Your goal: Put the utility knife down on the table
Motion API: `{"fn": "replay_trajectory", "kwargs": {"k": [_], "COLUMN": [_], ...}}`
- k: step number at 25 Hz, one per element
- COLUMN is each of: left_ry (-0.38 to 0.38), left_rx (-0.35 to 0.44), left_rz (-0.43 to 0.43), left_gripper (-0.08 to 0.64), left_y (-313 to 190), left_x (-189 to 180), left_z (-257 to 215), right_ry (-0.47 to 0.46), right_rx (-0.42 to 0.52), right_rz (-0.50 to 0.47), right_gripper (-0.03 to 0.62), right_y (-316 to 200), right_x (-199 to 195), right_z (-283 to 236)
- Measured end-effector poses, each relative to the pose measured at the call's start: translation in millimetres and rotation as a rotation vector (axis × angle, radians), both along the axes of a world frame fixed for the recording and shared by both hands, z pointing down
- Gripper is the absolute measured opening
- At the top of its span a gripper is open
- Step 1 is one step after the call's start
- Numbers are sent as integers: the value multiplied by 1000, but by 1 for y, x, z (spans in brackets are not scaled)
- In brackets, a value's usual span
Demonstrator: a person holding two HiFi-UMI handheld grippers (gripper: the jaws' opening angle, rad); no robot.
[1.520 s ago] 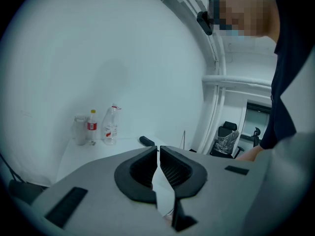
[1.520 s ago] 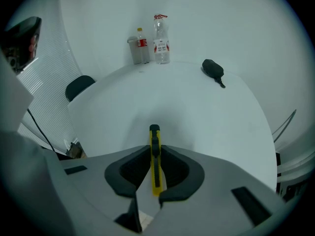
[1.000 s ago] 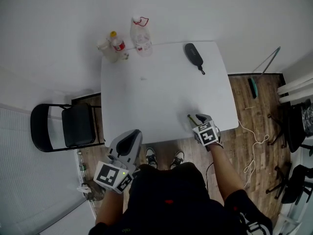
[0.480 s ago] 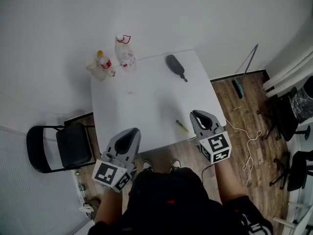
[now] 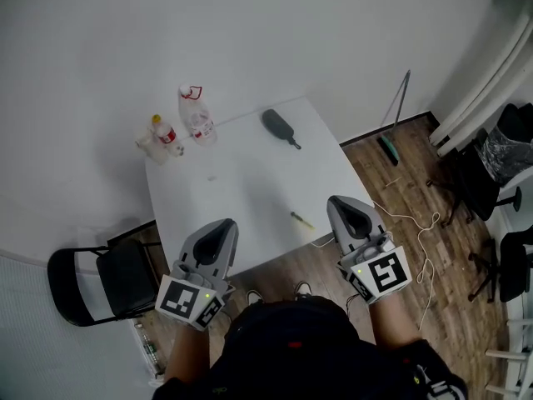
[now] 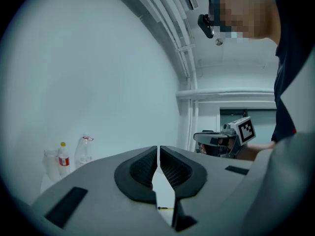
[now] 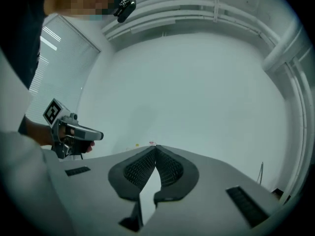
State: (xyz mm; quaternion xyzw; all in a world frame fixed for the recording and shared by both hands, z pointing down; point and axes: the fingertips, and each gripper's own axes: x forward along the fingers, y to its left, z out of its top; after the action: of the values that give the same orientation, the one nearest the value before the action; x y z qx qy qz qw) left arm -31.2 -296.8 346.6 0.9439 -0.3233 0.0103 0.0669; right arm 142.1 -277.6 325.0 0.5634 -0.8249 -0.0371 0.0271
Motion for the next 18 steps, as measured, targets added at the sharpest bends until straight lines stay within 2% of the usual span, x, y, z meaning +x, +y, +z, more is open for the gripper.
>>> {"fn": "replay_trajectory", "kwargs": {"k": [4, 13, 18], "left_ry": [-1, 0, -10], "left_rx": [18, 23, 15], "left_rz": [26, 56, 57], "left_gripper": [37, 37, 37], "left_y": [2, 3, 1], "left_x": [4, 6, 4], "left_z": [-7, -7, -3], "right_ry": [-36, -6, -23], "right_rx": [61, 59, 47], "right_rz": [17, 51, 51], "right_gripper": [22, 21, 21], "right_y": [13, 21, 17], "right_x": [-1, 2, 6], "right_z": [-25, -23, -22]}}
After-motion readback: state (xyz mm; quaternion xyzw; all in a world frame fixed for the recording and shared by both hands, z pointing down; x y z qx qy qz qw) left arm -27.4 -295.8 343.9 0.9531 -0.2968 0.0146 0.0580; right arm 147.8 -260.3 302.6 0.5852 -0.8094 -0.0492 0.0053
